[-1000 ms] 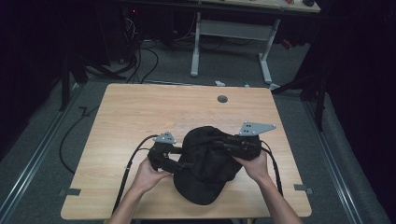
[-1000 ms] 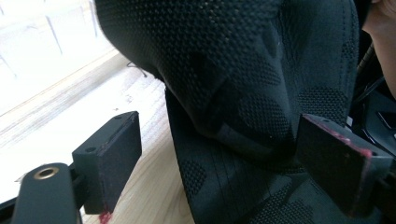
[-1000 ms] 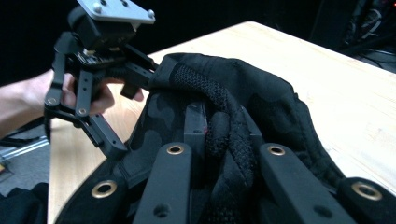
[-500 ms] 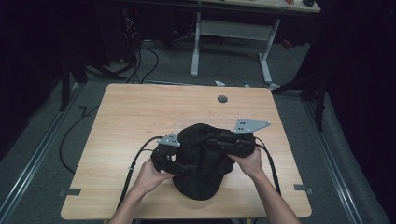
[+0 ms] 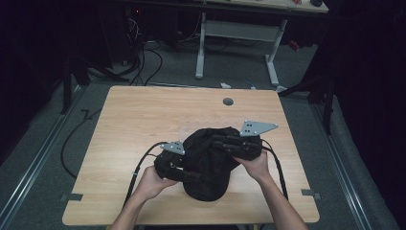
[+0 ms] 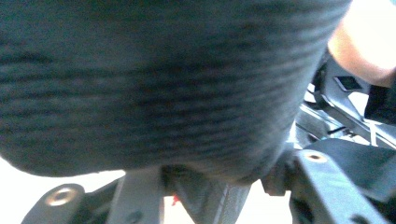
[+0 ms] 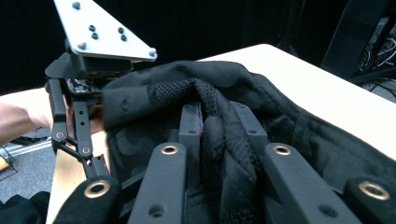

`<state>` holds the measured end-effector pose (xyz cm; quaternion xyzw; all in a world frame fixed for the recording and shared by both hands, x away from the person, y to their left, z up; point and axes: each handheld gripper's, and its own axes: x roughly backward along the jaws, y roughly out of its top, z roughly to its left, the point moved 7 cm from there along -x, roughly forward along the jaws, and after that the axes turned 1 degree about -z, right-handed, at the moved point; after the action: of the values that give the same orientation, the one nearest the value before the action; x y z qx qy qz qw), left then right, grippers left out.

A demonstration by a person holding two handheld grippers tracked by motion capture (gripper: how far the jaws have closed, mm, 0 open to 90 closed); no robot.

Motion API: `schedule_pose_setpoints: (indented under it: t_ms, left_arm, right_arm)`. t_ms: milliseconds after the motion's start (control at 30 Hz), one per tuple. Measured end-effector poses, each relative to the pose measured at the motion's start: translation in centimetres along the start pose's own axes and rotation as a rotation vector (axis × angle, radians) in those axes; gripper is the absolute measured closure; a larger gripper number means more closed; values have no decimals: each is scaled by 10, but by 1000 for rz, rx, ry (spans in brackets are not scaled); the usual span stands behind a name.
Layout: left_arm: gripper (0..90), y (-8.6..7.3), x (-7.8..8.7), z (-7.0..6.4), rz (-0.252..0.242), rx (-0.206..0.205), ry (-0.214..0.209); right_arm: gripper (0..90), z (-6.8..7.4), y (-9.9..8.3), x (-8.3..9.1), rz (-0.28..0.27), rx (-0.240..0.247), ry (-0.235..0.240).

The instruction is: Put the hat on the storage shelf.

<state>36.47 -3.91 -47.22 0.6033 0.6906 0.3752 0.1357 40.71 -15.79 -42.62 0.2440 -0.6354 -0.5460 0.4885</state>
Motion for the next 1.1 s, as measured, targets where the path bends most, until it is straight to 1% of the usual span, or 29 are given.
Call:
schedule_pose_setpoints:
  t_ms: [33, 100, 133, 167, 233, 267, 300, 333, 367, 400, 500, 567, 600, 633, 700, 767, 867, 900, 933, 967, 1000, 1033, 1067, 1100]
  left_arm:
    - [671, 0, 1, -3, -2, -7, -12]
    - [691, 0, 2, -5, -8, -8, -19]
    - [697, 1, 3, -8, -14, -17, -26]
    - [701, 1, 3, -8, -14, -17, -26]
    - [709, 2, 6, -10, -30, -23, -28]
    - [712, 2, 6, -10, -30, -23, -28]
    - [712, 3, 7, -10, -39, -29, -24]
    - [718, 4, 8, -10, -46, -32, -20]
    - [719, 6, 9, -10, -56, -34, -16]
    - [719, 7, 10, -9, -60, -41, -10]
    - [720, 9, 13, -9, -71, -45, 0]
    - [720, 9, 14, -9, -79, -53, 6]
    - [720, 10, 14, -9, -88, -52, 10]
    - [720, 11, 15, -8, -93, -56, 14]
    - [720, 12, 16, -7, -100, -57, 19]
    - [720, 14, 17, -7, -109, -48, 21]
    - [719, 19, 21, -4, -133, -47, 31]
    - [719, 21, 23, -4, -144, -42, 33]
    - [718, 25, 26, -3, -162, -39, 42]
    - [718, 25, 26, -3, -162, -39, 42]
    - [718, 27, 28, -3, -169, -43, 48]
    - [718, 29, 29, -3, -176, -47, 54]
    - [718, 33, 31, -3, -196, -52, 65]
    - [718, 33, 31, -3, -196, -52, 65]
  right_arm:
    - [758, 0, 0, 0, -4, -6, 3]
    - [748, -1, 1, 1, -10, -5, 1]
    - [742, -1, 2, 1, -14, -7, 2]
    - [732, -1, 3, 1, -16, -12, 3]
    - [704, -1, 5, 2, -19, -17, 1]
    - [704, -1, 5, 2, -19, -17, 1]
    - [685, -1, 5, 2, -20, -17, 2]
    - [617, -2, 6, 3, -21, -30, -9]
    - [596, -2, 6, 4, -16, -33, -14]
    - [596, -2, 6, 4, -16, -33, -14]
    - [505, -4, 4, 7, 1, -51, -28]
    - [473, -6, 2, 11, 10, -47, -59]
    - [455, -8, 2, 15, 1, -51, -79]
    - [455, -8, 2, 15, 1, -51, -79]
    - [441, -11, 0, 19, -5, -62, -93]
    - [427, -14, -2, 24, -8, -76, -109]
    - [420, -19, -7, 31, 15, -103, -128]
    - [423, -20, -10, 32, 24, -111, -138]
    - [434, -23, -18, 35, 23, -122, -171]
    - [434, -23, -18, 35, 23, -122, -171]
    - [434, -25, -23, 35, 36, -132, -183]
    - [448, -29, -34, 35, 71, -148, -216]
    - [449, -31, -39, 36, 74, -155, -234]
    - [449, -31, -39, 36, 74, -155, -234]
